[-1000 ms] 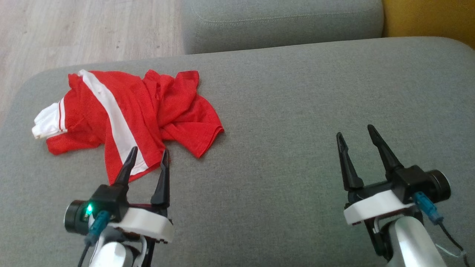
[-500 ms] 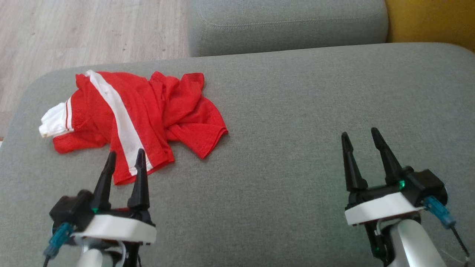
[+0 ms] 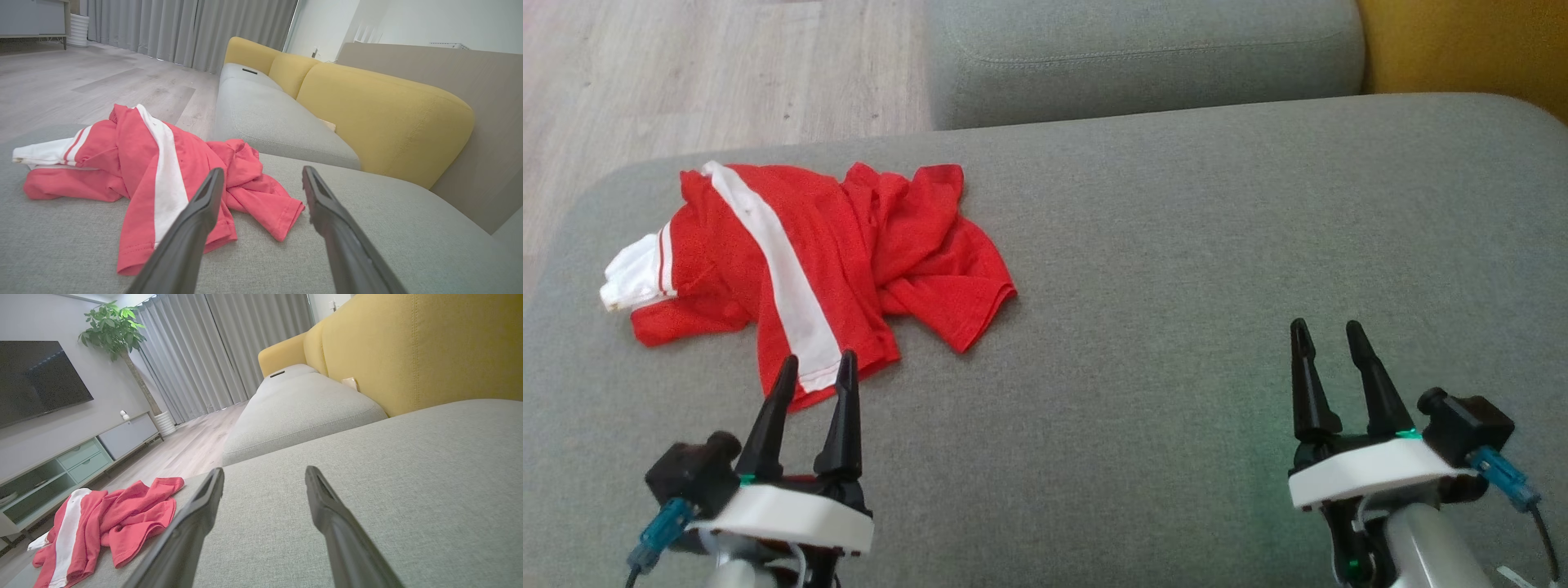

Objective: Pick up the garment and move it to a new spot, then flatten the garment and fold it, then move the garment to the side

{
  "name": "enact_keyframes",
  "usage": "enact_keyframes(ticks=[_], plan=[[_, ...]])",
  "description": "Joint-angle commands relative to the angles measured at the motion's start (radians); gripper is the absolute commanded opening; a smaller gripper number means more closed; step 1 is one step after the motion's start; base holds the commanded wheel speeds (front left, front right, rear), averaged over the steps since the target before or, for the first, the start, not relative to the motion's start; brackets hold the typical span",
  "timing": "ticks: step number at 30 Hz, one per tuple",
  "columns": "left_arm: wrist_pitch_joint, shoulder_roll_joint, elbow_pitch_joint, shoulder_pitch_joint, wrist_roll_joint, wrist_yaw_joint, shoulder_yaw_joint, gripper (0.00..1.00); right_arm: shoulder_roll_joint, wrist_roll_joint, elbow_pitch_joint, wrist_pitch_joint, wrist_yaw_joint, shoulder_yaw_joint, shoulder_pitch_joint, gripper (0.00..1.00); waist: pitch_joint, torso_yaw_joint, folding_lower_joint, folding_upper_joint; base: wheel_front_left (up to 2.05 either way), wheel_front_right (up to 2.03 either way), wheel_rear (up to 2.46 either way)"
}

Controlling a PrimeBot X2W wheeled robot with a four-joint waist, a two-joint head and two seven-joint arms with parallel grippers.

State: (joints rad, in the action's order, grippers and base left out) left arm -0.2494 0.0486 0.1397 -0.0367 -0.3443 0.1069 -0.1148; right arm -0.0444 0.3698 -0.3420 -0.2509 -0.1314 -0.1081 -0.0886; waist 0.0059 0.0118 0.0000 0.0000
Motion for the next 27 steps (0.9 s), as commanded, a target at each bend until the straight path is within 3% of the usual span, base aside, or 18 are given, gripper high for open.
enact_keyframes(ticks=[1,11,27], plan=[[-0.012,0.002,-0.029,0.038,0.002,0.005,0.035,1.00,-0.006,0.007,0.028,-0.011,0.001,-0.021,-0.029,1.00,0.000,-0.003,0.0000,0.0000,0.00,0.00,0.00],[-0.012,0.002,-0.017,0.040,-0.003,0.000,0.043,1.00,-0.006,0.019,0.023,-0.011,0.001,-0.029,-0.031,1.00,-0.008,0.026,0.0000,0.0000,0.00,0.00,0.00],[-0.012,0.002,-0.019,0.033,0.018,-0.013,0.092,1.00,-0.006,0.064,0.021,-0.011,0.001,-0.119,-0.017,1.00,-0.020,0.210,0.0000,0.0000,0.00,0.00,0.00]])
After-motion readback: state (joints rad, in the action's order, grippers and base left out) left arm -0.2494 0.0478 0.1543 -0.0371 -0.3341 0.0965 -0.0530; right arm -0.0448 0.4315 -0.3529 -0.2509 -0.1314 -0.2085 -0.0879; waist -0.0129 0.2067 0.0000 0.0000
